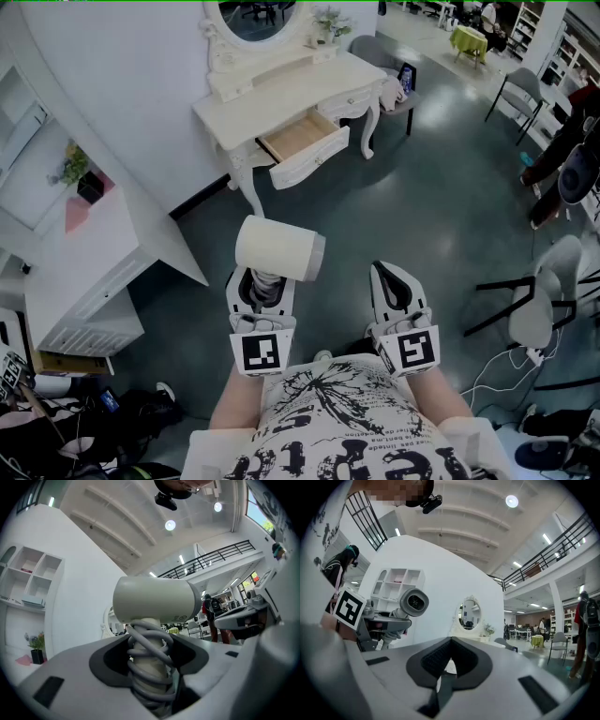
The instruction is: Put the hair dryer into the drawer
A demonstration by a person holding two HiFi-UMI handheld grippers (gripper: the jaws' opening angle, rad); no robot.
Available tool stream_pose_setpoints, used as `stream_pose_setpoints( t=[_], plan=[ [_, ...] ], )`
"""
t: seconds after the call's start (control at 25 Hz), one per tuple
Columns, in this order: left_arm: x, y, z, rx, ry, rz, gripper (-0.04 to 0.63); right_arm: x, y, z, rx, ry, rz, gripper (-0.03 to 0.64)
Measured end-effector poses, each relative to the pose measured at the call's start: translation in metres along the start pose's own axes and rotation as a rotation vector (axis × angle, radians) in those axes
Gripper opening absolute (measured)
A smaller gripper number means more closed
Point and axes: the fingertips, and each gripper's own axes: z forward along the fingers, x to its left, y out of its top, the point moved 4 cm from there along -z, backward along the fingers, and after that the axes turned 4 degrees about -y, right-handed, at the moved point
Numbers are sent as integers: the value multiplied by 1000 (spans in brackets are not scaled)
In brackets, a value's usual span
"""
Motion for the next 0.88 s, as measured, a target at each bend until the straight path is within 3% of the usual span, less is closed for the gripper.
stream_pose_setpoints(
  t=[0.32,0.88],
  plan=[
    [6,-4,5,-12,-11,-9,252,2,-4,8,4,-32,10,17],
    [19,-27,32,33,45,-37,252,-12,-23,51,36,31,38,17]
  ],
)
